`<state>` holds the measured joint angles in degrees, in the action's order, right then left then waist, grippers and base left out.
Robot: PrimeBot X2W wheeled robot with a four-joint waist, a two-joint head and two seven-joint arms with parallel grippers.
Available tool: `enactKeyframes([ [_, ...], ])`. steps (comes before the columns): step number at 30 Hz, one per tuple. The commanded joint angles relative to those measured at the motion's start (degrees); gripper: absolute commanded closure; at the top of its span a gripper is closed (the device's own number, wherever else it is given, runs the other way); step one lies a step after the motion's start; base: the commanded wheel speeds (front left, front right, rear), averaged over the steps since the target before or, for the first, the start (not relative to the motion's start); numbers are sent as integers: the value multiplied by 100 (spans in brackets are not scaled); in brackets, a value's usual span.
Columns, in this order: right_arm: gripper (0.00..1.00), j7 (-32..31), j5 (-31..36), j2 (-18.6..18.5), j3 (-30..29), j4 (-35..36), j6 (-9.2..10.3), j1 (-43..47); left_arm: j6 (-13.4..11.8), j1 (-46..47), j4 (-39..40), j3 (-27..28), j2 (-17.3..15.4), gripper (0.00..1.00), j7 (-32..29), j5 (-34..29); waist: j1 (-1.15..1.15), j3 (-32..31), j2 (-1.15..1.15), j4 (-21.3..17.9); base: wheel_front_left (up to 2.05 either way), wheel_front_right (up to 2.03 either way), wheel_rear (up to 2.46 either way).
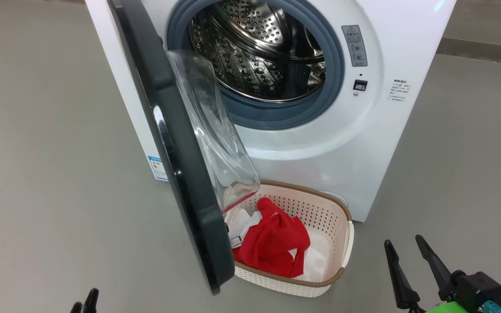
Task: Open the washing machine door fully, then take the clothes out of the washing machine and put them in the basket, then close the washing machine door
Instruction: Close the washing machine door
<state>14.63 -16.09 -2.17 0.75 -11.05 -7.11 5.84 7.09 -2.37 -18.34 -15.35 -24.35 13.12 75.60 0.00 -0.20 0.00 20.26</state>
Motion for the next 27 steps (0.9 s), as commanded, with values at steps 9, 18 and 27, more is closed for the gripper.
enactKeyframes([
  [9, 0, 37, -41, -71, 145, 103, -37, -109, 40, 310, -307, 850, 196, 0, 185, -1867, 0, -6, 0, -22, 0, 0, 0],
  [18, 0, 37, -39, -71, 88, 107, -37, -105, 40, 85, 323, 1715, 939, 0, 187, -4538, 0, -1, 0, -70, 0, 0, 0],
  [27, 0, 37, -42, -71, 70, 104, -37, -119, 40, -191, 615, 2079, 1429, 0, 187, -5521, 0, 0, 0, -89, 0, 0, 0],
])
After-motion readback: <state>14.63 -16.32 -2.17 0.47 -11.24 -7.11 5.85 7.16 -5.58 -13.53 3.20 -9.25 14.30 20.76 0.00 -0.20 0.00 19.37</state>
